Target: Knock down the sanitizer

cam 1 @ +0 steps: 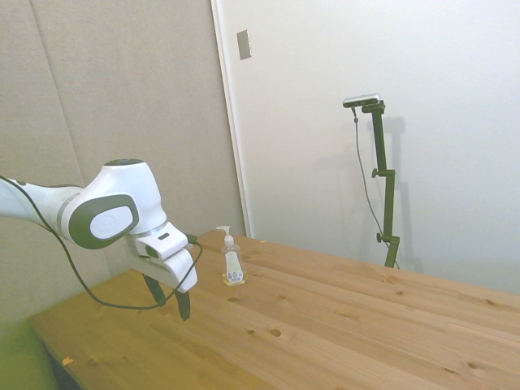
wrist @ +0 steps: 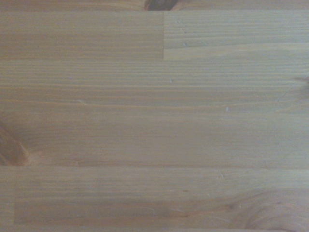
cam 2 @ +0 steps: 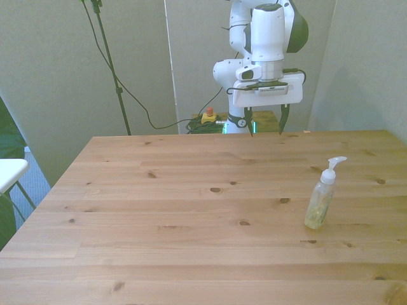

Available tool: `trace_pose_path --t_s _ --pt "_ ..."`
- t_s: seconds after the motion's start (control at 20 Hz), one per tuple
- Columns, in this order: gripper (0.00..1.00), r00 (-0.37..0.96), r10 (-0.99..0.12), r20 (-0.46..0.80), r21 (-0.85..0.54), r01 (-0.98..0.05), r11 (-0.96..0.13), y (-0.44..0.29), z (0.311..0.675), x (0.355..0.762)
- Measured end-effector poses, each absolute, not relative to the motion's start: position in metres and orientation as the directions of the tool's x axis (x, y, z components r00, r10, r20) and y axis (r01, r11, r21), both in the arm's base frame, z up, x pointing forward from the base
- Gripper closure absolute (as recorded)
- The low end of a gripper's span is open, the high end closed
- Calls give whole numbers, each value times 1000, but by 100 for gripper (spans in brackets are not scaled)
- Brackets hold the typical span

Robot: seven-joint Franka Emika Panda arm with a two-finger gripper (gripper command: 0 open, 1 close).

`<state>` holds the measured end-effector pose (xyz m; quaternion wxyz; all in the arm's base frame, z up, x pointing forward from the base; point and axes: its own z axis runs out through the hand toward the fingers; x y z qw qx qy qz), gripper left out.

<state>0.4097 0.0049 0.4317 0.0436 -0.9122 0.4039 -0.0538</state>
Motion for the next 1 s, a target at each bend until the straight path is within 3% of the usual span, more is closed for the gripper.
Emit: trace_pose_path --t_s 0.15,0.2,0.5,1.0 --pt "0 673 -736 74 -115 -727 -677 4 434 414" --pt "100 670 -738 79 -118 -729 -675 2 438 421" --pt "100 652 -754 81 -107 -747 -656 -7 464 488" --pt "100 662 -746 69 -24 -746 -665 27 443 560"
